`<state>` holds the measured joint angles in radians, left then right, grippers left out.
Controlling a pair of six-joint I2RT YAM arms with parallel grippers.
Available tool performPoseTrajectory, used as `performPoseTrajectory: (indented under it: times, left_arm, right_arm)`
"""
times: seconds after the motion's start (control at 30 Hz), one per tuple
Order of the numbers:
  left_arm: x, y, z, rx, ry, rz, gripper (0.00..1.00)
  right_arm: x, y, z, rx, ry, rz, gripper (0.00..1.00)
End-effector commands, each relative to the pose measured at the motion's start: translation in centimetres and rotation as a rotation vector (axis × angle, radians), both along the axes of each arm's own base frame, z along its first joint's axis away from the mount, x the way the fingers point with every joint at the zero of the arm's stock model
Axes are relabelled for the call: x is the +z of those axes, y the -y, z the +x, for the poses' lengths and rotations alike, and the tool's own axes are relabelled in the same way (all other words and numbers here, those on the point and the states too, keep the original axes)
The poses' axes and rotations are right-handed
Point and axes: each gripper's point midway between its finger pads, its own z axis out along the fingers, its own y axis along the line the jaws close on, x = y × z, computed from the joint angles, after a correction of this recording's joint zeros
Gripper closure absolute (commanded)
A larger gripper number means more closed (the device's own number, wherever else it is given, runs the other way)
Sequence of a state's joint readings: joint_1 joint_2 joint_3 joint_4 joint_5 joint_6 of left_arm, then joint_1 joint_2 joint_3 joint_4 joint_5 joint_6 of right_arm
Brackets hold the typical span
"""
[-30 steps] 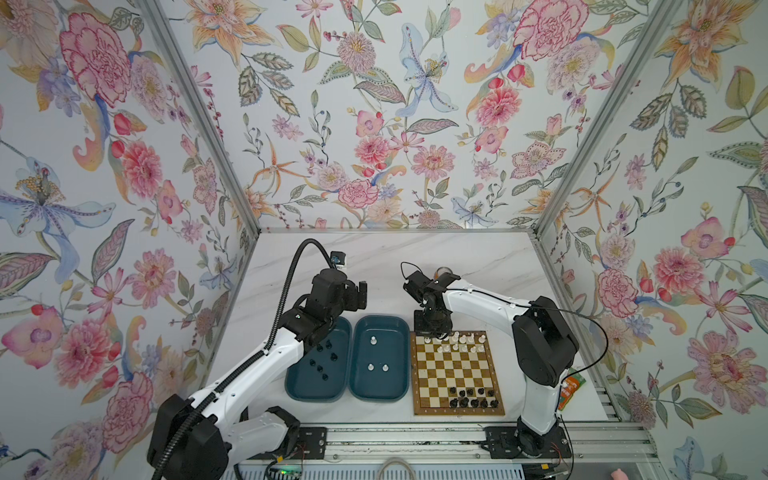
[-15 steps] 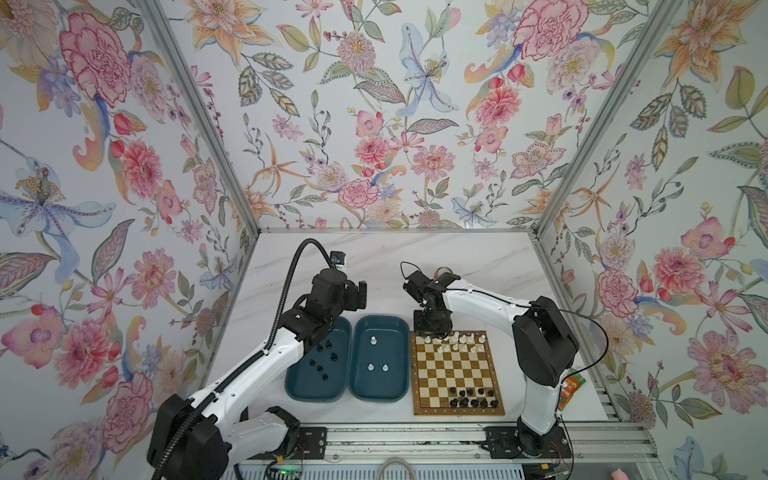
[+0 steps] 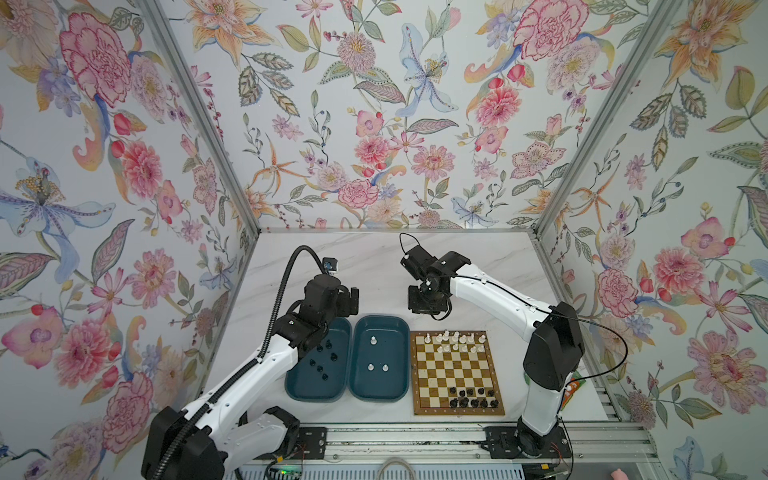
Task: Set up the chess pieces on the board
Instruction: 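Move the right gripper back over the white-piece tray, then lower the right gripper and grasp another white piece in the tray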
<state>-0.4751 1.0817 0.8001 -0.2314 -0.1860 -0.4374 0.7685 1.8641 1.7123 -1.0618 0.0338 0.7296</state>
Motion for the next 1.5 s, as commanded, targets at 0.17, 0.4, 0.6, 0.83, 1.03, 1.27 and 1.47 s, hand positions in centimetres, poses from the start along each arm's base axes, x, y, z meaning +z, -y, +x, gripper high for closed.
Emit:
performPoseTrajectory:
  times: [0.17, 0.4, 0.6, 0.83, 1.03, 1.27, 1.47]
  left_arm:
    - [-2.3, -5.5, -3.2, 0.111, -0.076, -0.1, 0.05]
    - [-2.5, -6.4, -4.8, 0.114, -0.078, -0.108, 0.04]
    - [-1.6, -6.8, -5.1, 0.114, -0.053, -0.095, 0.04]
    - [-1.1, -6.6, -5.0, 0.087, -0.039, -0.086, 0.04]
    - [-0.8, -6.9, -5.2, 0.095, -0.038, -0.069, 0.04]
    - [-0.6, -7.1, -5.2, 0.095, -0.04, -0.048, 0.04]
    - [-0.8, -7.2, -5.0, 0.097, -0.047, -0.034, 0.04]
  right_arm:
    - [0.3, -4.3, -1.1, 0.101, -0.024, -0.017, 0.69]
    - [-1.9, -7.7, -1.9, 0.164, -0.073, -0.032, 0.69]
    - [-4.4, -9.3, -2.7, 0.192, -0.119, -0.051, 0.68]
    - [-6.7, -10.3, -3.5, 0.221, -0.144, -0.089, 0.59]
    - [-7.9, -11.3, -3.8, 0.235, -0.163, -0.086, 0.61]
    - [-9.2, -11.8, -4.2, 0.239, -0.19, -0.085, 0.65]
    - [-9.8, -12.2, -4.3, 0.24, -0.2, -0.075, 0.65]
